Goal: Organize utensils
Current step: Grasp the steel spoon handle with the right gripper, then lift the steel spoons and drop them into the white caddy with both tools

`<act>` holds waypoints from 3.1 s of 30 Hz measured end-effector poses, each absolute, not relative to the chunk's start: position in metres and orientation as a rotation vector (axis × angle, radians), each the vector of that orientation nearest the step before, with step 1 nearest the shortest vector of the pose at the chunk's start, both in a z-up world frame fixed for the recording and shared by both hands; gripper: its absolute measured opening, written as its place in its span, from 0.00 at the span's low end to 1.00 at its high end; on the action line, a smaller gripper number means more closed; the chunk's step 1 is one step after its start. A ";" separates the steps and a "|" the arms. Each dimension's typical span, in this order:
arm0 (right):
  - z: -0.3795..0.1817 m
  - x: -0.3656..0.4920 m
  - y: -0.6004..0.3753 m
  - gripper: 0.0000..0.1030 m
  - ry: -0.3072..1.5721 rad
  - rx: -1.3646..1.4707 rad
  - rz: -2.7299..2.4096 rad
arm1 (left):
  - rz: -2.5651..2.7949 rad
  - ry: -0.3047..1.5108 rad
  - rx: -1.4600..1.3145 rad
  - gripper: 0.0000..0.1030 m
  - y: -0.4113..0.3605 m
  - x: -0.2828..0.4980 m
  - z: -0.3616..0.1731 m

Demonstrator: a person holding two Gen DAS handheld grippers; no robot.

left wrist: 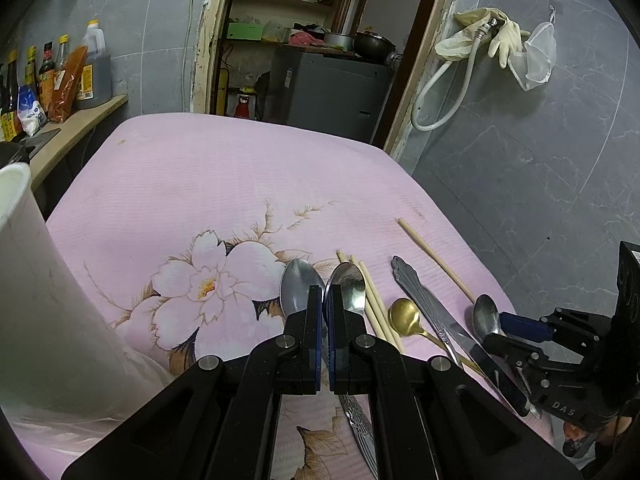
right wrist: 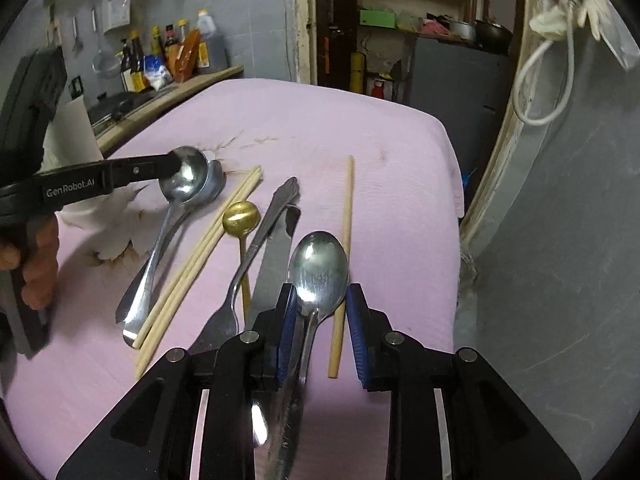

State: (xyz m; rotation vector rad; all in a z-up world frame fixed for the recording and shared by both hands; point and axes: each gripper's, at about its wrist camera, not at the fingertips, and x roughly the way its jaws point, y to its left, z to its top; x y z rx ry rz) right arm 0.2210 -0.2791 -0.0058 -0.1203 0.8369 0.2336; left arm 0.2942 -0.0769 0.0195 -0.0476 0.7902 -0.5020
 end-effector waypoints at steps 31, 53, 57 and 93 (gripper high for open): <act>0.011 0.216 -0.261 0.30 0.680 -0.117 0.113 | -0.504 0.738 -0.043 0.00 -0.077 0.288 0.025; 0.059 0.153 -0.258 0.30 0.277 0.009 0.139 | -0.237 0.160 0.063 0.00 -0.058 0.182 0.077; 0.078 0.154 -0.252 0.30 0.235 0.024 0.191 | -0.194 0.152 0.060 0.00 -0.036 0.174 0.094; 0.126 0.264 -0.069 0.30 -0.040 0.125 0.531 | 0.249 0.099 0.015 0.01 0.143 0.236 0.093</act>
